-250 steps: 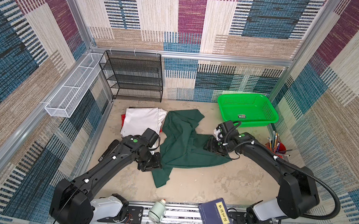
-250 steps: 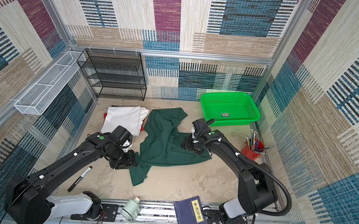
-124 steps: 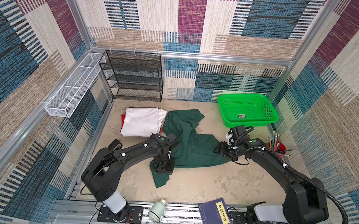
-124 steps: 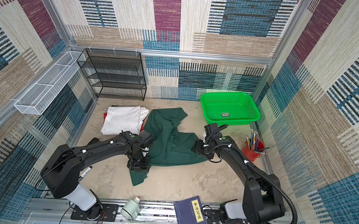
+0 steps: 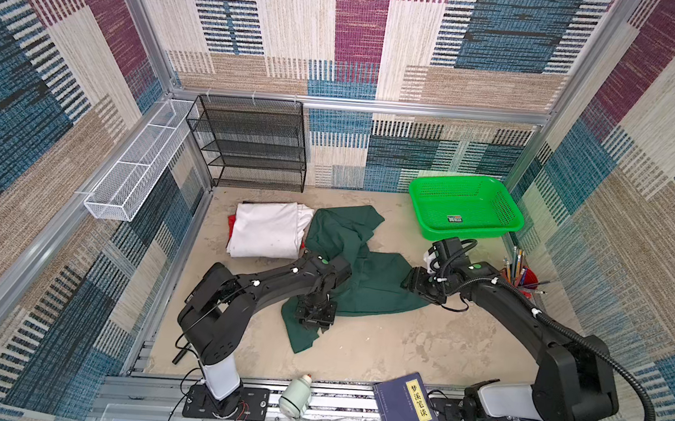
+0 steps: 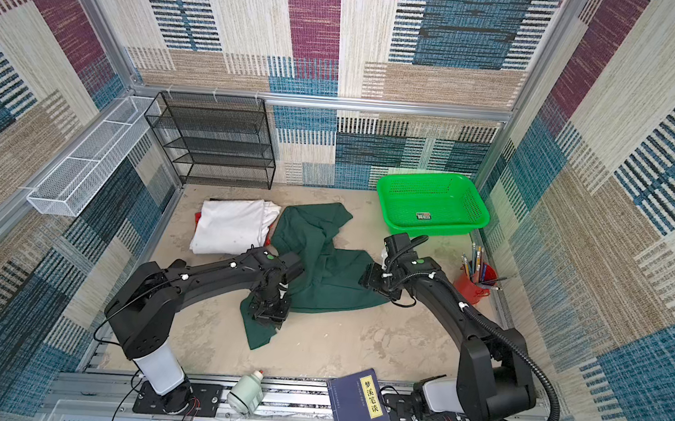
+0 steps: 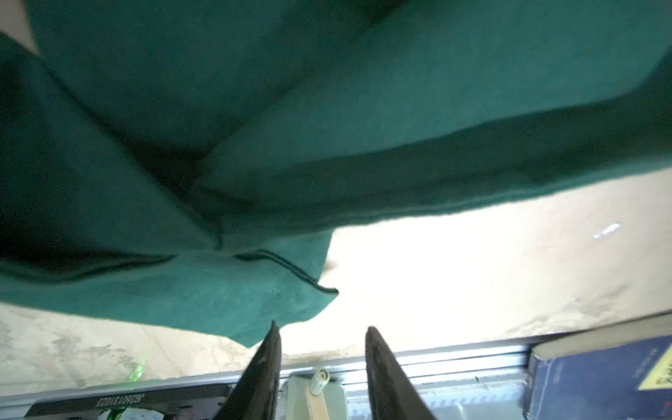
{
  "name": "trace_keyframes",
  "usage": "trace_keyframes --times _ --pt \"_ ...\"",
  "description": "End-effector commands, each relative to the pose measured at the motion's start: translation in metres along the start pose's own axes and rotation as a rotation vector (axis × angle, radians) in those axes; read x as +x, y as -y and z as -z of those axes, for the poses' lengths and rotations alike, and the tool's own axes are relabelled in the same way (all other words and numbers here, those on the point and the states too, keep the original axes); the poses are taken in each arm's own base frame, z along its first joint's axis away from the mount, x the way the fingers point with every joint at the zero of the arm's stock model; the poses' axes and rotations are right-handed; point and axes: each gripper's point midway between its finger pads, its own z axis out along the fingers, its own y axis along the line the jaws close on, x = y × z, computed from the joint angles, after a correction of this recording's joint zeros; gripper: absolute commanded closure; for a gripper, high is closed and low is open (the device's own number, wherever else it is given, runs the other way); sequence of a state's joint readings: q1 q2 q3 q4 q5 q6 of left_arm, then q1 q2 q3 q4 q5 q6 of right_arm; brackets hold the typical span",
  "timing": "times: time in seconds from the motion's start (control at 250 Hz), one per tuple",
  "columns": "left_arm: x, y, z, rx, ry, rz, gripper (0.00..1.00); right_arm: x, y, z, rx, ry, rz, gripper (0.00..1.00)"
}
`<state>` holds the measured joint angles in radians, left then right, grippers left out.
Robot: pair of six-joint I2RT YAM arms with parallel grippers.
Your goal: Fold and stack the t-shirts
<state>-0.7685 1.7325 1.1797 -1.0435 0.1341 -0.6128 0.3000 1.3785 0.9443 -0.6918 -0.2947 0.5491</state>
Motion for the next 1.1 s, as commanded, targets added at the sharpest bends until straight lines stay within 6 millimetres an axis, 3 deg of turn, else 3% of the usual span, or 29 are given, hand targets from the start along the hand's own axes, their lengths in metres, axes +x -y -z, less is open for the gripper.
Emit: trace_keyframes --times 0.0,0.328,0.748,1.1 --pt "-0.003 -0.004 -0.001 -0.01 0.054 -0.057 0.59 -0.01 0.001 0.002 -0.007 0.044 -0.009 0.36" --pt "-0.015 -0.011 -0.014 -0.054 0.279 -0.156 0.59 -0.002 0.005 0.009 -0.019 0.058 0.006 0.35" --pt "0.002 -0.003 -0.022 -0.118 0.329 -0.179 0.53 0.013 0.016 0.012 -0.01 0.054 0.028 0.33" --pt "-0.003 -0.019 -0.025 -0.238 0.333 -0.139 0.68 0.017 0.021 0.014 -0.002 0.056 0.032 0.33"
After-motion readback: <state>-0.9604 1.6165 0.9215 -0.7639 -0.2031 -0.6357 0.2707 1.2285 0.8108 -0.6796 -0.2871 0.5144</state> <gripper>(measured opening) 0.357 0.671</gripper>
